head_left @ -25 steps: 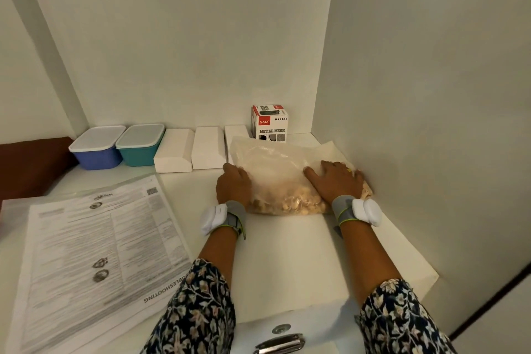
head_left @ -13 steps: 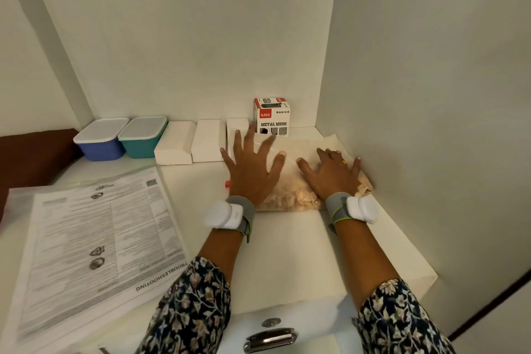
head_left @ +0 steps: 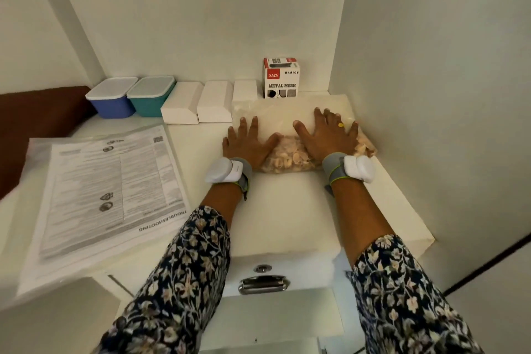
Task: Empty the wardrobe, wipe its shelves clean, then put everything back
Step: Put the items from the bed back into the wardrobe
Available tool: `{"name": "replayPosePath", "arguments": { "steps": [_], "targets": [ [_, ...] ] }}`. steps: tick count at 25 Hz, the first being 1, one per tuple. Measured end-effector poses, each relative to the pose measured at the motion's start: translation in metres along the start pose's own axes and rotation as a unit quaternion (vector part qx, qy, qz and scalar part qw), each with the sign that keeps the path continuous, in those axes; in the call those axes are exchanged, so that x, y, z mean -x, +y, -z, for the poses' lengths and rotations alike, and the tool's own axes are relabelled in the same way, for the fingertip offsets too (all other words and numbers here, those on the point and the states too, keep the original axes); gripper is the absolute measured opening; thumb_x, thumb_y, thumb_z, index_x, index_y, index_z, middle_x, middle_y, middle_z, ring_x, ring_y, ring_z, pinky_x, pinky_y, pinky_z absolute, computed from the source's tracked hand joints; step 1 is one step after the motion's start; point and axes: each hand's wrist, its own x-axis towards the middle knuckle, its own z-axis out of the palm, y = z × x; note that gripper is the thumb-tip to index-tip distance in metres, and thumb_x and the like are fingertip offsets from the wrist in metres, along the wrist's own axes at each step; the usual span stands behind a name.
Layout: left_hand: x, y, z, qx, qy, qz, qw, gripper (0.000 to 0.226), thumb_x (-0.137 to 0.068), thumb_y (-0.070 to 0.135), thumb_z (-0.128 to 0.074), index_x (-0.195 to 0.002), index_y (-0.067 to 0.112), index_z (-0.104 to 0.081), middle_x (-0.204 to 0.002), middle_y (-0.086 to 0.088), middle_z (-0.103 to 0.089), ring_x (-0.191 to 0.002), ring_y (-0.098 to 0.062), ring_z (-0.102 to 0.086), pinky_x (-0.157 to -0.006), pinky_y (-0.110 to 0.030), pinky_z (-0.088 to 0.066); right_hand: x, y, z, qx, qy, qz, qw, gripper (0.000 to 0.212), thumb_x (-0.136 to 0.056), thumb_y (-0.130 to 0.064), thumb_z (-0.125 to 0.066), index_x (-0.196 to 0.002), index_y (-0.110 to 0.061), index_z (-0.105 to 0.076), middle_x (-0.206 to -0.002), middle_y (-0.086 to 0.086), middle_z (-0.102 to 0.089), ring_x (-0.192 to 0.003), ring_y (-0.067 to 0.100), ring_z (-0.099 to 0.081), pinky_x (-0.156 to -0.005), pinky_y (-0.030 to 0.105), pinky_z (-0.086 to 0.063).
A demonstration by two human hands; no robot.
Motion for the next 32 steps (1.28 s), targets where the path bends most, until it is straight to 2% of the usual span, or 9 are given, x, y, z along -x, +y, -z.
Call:
{"name": "replayPosePath", "arguments": {
  "steps": [8, 11, 14, 17, 20, 24, 27, 30, 32],
  "targets": [
    [0.073, -0.035, 0.019, -0.037, -0.001, 0.009, 0.999, 0.065, -0.099, 0.049, -0.023, -0.151, 0.012, -0.009, -0.155, -0.010, -0.023, -0.143, -0.027, -0.019, -0.116, -0.047, -0.011, 0.060, 0.001, 0.011, -0.025, -0.007, -0.035, 0.999, 0.066, -0.095, -0.054, -0.028, -0.149, -0.015, -0.021, -0.157, 0.011, -0.014, -0.146, 0.026, -0.008, -0.114, 0.057, 0.005],
    [0.126, -0.046, 0.026, -0.042, 0.010, -0.039, 0.998, 0.060, -0.101, 0.040, -0.025, -0.150, 0.008, -0.013, -0.149, -0.013, -0.033, -0.138, -0.028, -0.028, -0.115, -0.046, -0.015, 0.116, -0.020, 0.017, -0.119, 0.044, 0.009, 0.992, 0.054, -0.095, -0.041, -0.042, -0.141, -0.014, -0.036, -0.149, 0.010, -0.028, -0.139, 0.029, -0.027, -0.113, 0.053, -0.013],
    [0.194, -0.067, 0.032, -0.075, 0.056, -0.082, 0.992, 0.050, -0.101, 0.036, -0.028, -0.144, 0.010, -0.032, -0.146, -0.011, -0.040, -0.138, -0.028, -0.030, -0.116, -0.048, -0.010, 0.193, -0.049, 0.016, -0.148, 0.128, 0.082, 0.977, 0.038, -0.091, -0.028, -0.051, -0.126, -0.014, -0.053, -0.128, 0.011, -0.045, -0.119, 0.033, -0.046, -0.098, 0.042, -0.037],
    [0.238, -0.092, 0.033, -0.089, 0.097, -0.093, 0.987, 0.045, -0.101, 0.032, -0.031, -0.141, 0.014, -0.039, -0.151, -0.010, -0.031, -0.143, -0.027, -0.020, -0.117, -0.048, -0.007, 0.255, -0.066, 0.006, -0.140, 0.162, 0.117, 0.970, 0.023, -0.088, -0.023, -0.053, -0.108, -0.016, -0.063, -0.113, 0.008, -0.052, -0.109, 0.029, -0.049, -0.088, 0.037, -0.036],
    [0.268, -0.114, 0.026, -0.120, 0.101, -0.112, 0.981, 0.052, -0.100, 0.029, -0.030, -0.150, 0.015, -0.021, -0.158, -0.011, -0.013, -0.147, -0.027, -0.007, -0.118, -0.044, -0.005, 0.295, -0.075, -0.009, -0.127, 0.131, 0.128, 0.975, 0.017, -0.088, -0.021, -0.052, -0.099, -0.016, -0.065, -0.104, 0.006, -0.054, -0.102, 0.026, -0.050, -0.081, 0.035, -0.035],
    [0.278, -0.128, 0.009, -0.161, 0.108, -0.124, 0.973, 0.073, -0.094, 0.015, -0.041, -0.152, 0.016, 0.004, -0.160, -0.007, 0.008, -0.147, -0.025, 0.008, -0.117, -0.050, -0.002, 0.317, -0.075, -0.043, -0.117, 0.057, 0.111, 0.985, 0.021, -0.089, -0.021, -0.051, -0.103, -0.016, -0.066, -0.112, 0.006, -0.057, -0.107, 0.026, -0.052, -0.088, 0.035, -0.039],
    [0.277, -0.129, -0.003, -0.174, 0.146, -0.096, 0.969, 0.087, -0.081, 0.007, -0.055, -0.152, 0.015, -0.006, -0.160, -0.009, -0.003, -0.147, -0.029, -0.003, -0.114, -0.055, -0.011, 0.318, -0.066, -0.069, -0.105, 0.011, 0.096, 0.990, 0.028, -0.088, -0.021, -0.052, -0.113, -0.014, -0.064, -0.118, 0.007, -0.058, -0.110, 0.030, -0.053, -0.094, 0.034, -0.040],
    [0.274, -0.128, -0.014, -0.196, 0.190, -0.077, 0.959, 0.094, -0.062, 0.007, -0.069, -0.147, 0.013, -0.030, -0.153, -0.012, -0.030, -0.141, -0.032, -0.029, -0.108, -0.056, -0.028, 0.317, -0.055, -0.088, -0.104, 0.053, 0.130, 0.985, 0.029, -0.082, -0.014, -0.056, -0.109, -0.010, -0.065, -0.110, 0.009, -0.059, -0.103, 0.034, -0.056, -0.089, 0.038, -0.047],
    [0.273, -0.128, -0.018, -0.195, 0.193, -0.076, 0.959, 0.097, -0.059, 0.009, -0.071, -0.147, 0.013, -0.029, -0.152, -0.012, -0.032, -0.140, -0.033, -0.031, -0.108, -0.056, -0.028, 0.322, -0.047, -0.099, -0.119, 0.089, 0.132, 0.980, 0.031, -0.075, -0.009, -0.060, -0.105, -0.010, -0.064, -0.108, 0.010, -0.059, -0.099, 0.032, -0.057, -0.082, 0.036, -0.052]
  ]
}}
